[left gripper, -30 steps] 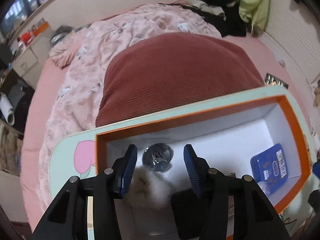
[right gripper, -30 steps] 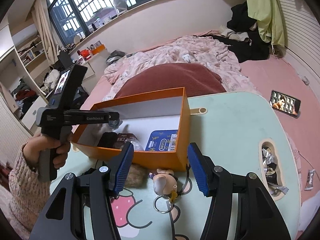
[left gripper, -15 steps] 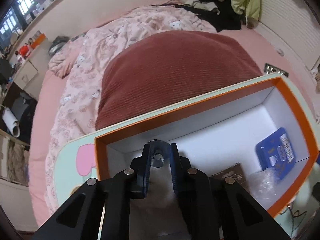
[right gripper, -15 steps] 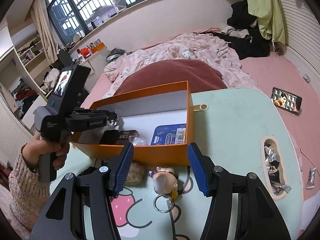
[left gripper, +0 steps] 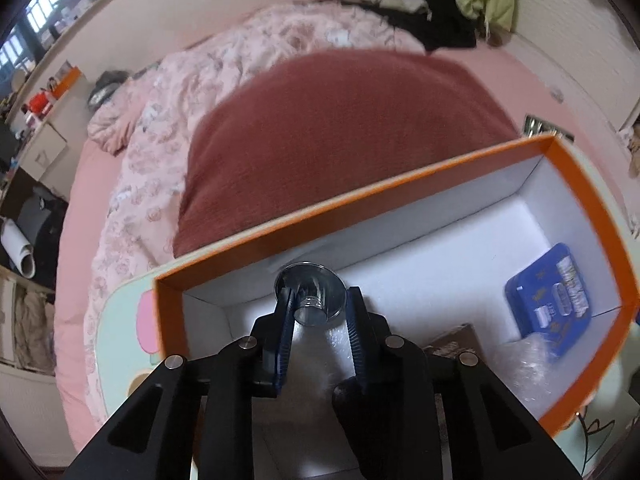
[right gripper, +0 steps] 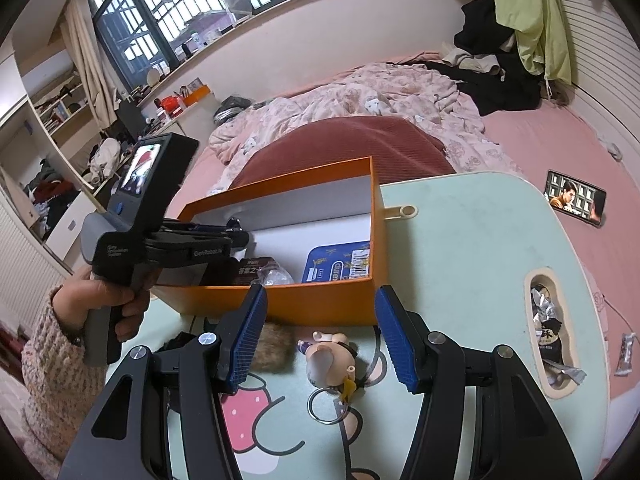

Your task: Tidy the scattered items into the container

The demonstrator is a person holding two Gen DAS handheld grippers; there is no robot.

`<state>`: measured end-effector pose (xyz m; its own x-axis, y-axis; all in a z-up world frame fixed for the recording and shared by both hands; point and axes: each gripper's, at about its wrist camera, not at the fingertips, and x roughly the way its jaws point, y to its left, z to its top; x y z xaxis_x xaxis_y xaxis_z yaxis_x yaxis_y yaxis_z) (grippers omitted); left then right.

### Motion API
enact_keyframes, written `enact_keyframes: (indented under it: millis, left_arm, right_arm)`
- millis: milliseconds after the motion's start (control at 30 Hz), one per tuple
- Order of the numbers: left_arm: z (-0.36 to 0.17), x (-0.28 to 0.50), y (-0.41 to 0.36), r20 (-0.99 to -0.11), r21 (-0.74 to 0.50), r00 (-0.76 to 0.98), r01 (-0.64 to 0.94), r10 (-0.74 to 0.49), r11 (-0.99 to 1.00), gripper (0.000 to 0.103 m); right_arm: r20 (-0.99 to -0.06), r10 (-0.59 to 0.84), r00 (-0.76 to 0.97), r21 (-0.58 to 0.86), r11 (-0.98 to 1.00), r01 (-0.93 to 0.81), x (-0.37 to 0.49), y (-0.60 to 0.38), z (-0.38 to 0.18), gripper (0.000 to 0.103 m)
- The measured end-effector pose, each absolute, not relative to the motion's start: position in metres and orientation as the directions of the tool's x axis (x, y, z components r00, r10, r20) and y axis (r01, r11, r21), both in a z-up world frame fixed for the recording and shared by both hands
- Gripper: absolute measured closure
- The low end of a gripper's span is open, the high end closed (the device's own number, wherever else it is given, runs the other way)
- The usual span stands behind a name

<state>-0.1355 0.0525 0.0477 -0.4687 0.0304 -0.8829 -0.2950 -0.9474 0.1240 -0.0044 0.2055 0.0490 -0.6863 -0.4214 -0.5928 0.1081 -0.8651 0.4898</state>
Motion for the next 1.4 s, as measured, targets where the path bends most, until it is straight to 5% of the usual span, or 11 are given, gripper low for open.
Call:
enact_keyframes:
  millis: [233,400,667,833,1000,1100,1167,1200,1400]
  left_arm:
    - [0.103,-0.061,0.031,-0.778,-0.095,-0.551,-0.37,0.301,-0.924,0.079]
    - [0.094,0.0,0.011,-0.73,-0.209,-0.542,-0.403,0.416,-0.891,0.079]
    - [0.043,0.036,-0.05,-0.738,-0.236,-0.604,-0.189,0.303,-0.953,0.079]
    - [0.022,0.036,-0.042,-0.751,-0.234,-0.581,-0.209,0.313,-0.949,0.079]
    - [0.023,0.035,-0.027,-0.749,-0.226,-0.578,-0.237,0.324,-0.945,0.081]
    - [0.025,0.037,-0.031,-0.735,-0.222,-0.599,-0.229,0.317,-0.948,0.064]
    - [0.029,0.043,-0.035,-0.715,-0.233,-0.618,-0.231,0.328,-0.945,0.032]
    - [0.031,0.045,-0.037,-0.705,-0.236,-0.627,-0.235,0.333,-0.943,0.026]
    - [0.032,0.048,-0.04,-0.681,-0.23,-0.656,-0.233,0.327,-0.945,0.021]
  right_arm:
    - [-0.594,-0.425,-0.683,0.494,-0.863,0.107,-0.005,0.207,0.048,0.045]
    - [-0.599,-0.428,-0.677,0.49,-0.865,0.113,-0.005,0.205,0.048,0.045]
    - [-0.599,-0.442,-0.667,0.494,-0.86,0.127,-0.005,0.2,0.051,0.045]
    - [-0.585,-0.511,-0.629,0.512,-0.835,0.202,-0.016,0.181,0.072,0.045]
    - [-0.669,-0.551,-0.499,0.44,-0.835,0.331,-0.058,0.12,0.092,0.045]
    - [-0.731,-0.559,-0.392,0.445,-0.825,0.349,-0.093,0.084,0.089,0.045]
    - [-0.773,-0.543,-0.329,0.433,-0.83,0.351,-0.113,0.061,0.081,0.045]
    - [-0.796,-0.525,-0.301,0.419,-0.837,0.353,-0.121,0.051,0.076,0.045]
    - [-0.88,-0.425,-0.213,0.331,-0.869,0.368,-0.154,0.012,0.047,0.045]
